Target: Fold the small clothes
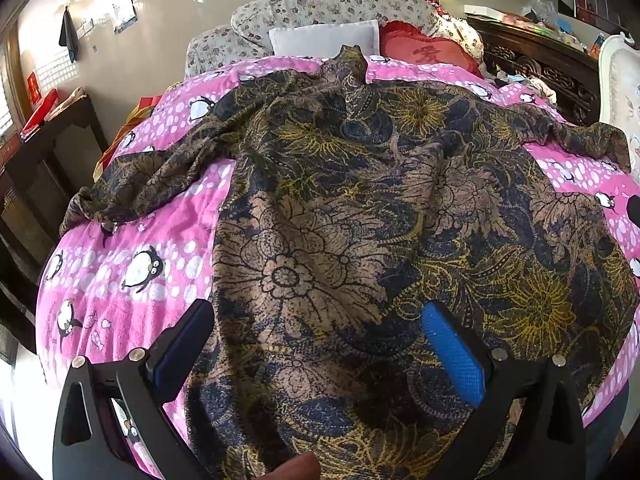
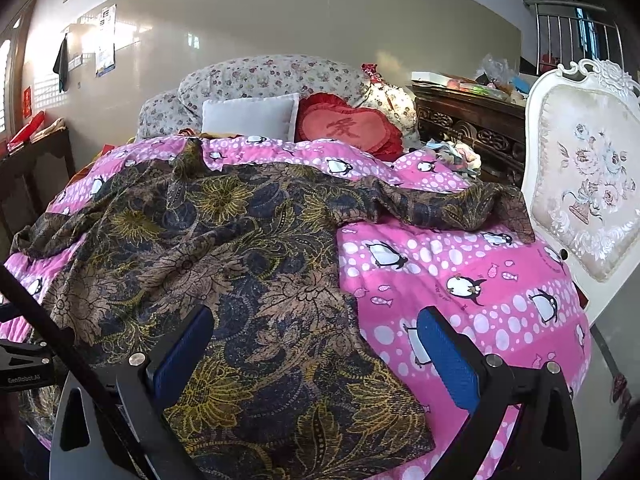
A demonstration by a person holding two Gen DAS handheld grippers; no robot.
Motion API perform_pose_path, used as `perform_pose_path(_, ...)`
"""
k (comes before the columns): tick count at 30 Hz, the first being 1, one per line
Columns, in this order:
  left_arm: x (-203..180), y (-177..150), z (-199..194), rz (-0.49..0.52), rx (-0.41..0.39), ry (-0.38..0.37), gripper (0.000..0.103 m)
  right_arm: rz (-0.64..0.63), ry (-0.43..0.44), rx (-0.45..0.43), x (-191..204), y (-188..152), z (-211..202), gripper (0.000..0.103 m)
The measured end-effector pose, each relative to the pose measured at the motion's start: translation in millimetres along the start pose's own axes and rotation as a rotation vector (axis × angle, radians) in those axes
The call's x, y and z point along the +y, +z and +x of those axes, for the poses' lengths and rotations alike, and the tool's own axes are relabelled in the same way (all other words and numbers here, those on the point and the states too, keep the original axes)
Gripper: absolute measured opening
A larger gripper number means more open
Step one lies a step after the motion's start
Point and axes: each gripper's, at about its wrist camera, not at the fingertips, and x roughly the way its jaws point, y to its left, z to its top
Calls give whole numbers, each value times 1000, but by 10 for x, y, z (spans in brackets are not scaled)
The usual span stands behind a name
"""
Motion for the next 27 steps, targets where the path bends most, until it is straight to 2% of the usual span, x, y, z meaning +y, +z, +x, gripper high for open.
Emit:
perform_pose_path(6,12,-22,40,-9,11,2,103,-10,3,11,47,-23,32,103)
perform_pose_path(13,13,-33,58,-14,11,-1,103,5,-67,19,49,-13,61,103)
perform_pose_path(27,-21,-47,50,-8,10,-6,103,-8,-63,12,113,0,38,103)
